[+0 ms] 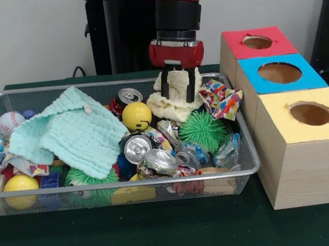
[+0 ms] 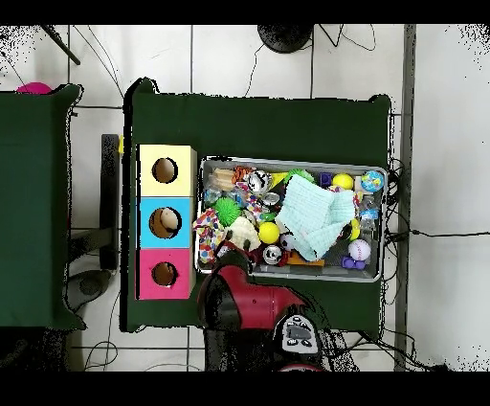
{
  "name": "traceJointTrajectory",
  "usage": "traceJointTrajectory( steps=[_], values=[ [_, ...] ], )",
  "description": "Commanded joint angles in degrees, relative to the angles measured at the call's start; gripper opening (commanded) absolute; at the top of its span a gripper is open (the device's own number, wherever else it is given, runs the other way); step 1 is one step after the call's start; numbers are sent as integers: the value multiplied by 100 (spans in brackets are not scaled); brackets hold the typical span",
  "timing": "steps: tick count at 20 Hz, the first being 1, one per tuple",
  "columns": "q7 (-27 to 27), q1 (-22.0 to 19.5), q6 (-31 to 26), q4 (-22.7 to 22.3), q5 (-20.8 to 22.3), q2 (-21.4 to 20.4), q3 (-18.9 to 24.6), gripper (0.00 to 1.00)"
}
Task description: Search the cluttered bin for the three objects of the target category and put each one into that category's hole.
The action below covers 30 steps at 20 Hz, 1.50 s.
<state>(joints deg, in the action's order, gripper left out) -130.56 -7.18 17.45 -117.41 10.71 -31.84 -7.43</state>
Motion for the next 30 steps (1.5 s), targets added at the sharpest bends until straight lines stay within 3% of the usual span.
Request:
traceJointTrajectory(
  steps=[1, 4, 12, 13, 15, 18, 22, 27, 30],
  values=[
    [42, -474, -1531, 667, 145, 477, 914, 100],
    [247, -555, -1889, 745, 226, 582, 864, 100],
    [23, -267, -1500, 863, 251, 780, 308, 100],
    [-9, -238, -1441, 866, 242, 787, 248, 0],
    [150, -339, -1359, 998, 422, 779, 229, 0],
    [358, -636, -1622, 1122, 619, 704, 454, 0],
    [363, -718, -2030, 1049, 676, 470, 605, 0],
    [398, -739, -2408, 682, 791, -631, 623, 0],
    [528, -1058, -2707, 519, 873, -1133, 865, 0]
  ],
)
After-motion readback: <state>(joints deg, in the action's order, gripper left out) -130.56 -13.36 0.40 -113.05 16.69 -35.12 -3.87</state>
